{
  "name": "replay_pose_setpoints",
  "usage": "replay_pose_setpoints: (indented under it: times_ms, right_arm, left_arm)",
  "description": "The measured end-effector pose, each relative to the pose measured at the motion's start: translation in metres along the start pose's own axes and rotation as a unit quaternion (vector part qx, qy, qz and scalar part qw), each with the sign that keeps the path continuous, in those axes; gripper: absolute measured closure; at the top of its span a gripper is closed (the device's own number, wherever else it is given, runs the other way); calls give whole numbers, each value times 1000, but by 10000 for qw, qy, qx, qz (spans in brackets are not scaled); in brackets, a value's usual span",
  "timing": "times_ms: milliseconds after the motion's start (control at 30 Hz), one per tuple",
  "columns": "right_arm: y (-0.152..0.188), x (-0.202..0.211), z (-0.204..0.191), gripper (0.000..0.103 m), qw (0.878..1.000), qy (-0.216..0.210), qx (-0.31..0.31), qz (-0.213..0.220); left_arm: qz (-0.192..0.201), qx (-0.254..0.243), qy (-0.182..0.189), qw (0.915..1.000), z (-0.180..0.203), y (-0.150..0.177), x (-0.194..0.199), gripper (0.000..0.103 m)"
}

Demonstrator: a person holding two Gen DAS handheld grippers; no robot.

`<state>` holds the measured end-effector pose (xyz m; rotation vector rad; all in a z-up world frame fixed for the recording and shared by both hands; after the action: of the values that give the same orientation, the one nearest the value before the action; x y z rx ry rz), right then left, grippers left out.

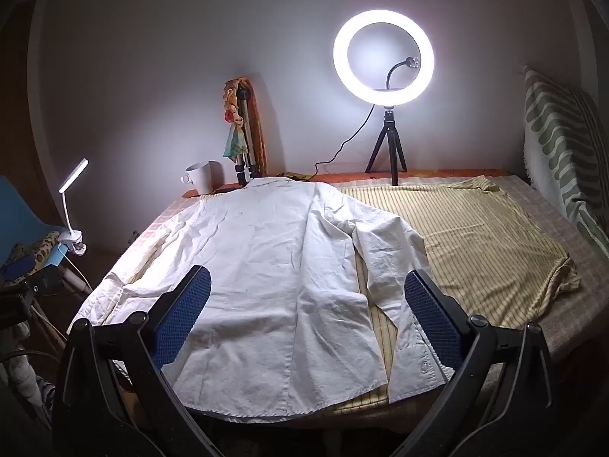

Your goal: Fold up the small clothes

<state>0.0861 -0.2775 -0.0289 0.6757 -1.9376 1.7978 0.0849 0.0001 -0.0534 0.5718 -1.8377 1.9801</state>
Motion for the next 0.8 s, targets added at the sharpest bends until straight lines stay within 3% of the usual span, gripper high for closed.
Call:
replay_pose_setpoints:
  times_ms: [800]
  right_arm:
    - [0,0,-7,0,9999,-48,86,23]
  left_arm:
    - [-29,-9,-23,10000,-5,4,-1,0]
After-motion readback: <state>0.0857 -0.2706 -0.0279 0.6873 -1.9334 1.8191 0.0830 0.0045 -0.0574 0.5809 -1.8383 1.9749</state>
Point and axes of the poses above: each gripper's, at about its wrist camera, not at the fingertips, and x roughly against the way its jaws point, z to its right, y to its underside, the point moved 10 cm from there along -x, roughly the way its jaws point, and after that the axes turned 3 degrees about x, right-handed, at the moved point
